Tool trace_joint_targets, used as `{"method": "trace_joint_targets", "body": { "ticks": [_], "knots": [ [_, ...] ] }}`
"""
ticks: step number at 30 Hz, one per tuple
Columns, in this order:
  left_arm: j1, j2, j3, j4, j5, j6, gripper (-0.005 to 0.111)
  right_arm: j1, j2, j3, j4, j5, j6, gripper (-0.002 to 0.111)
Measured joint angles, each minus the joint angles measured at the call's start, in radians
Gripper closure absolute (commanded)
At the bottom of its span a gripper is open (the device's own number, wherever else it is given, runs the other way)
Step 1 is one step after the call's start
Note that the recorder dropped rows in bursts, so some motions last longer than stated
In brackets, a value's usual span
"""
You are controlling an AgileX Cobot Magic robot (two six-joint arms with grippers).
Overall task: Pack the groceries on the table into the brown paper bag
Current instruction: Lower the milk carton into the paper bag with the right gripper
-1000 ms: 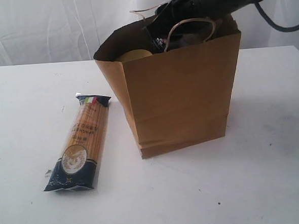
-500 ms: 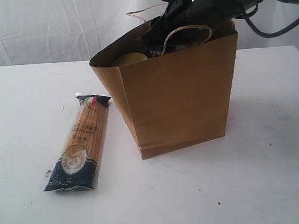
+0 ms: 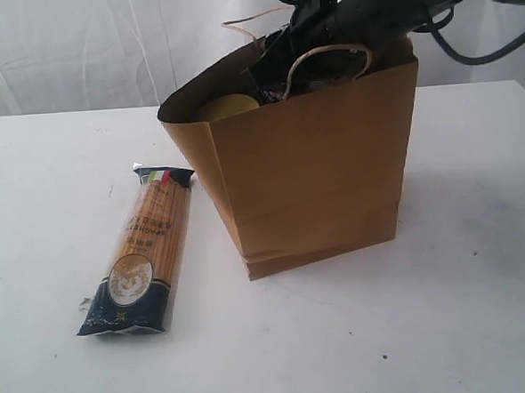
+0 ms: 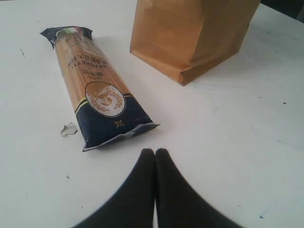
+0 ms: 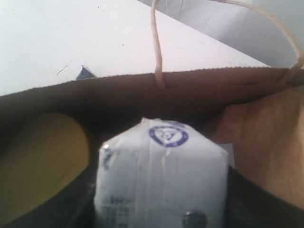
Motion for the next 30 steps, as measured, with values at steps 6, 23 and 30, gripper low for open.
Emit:
{"method": "trace_joint_targets", "body": {
  "ticks": [6, 23, 30],
  "knots": [
    [0.0, 0.0, 0.0, 0.0, 0.0, 0.0, 0.107, 0.0, -0.021, 0.0, -0.006, 0.036, 0.0, 0.061],
    [0.0, 0.0, 0.0, 0.0, 0.0, 0.0, 0.107, 0.0, -0.062, 0.0, -0.027, 0.039, 0.0, 0.039],
    [0.0, 0.0, 0.0, 0.0, 0.0, 0.0, 0.107, 0.0, -0.062, 0.0, -0.031, 0.041, 0.0, 0.039]
  ]
}}
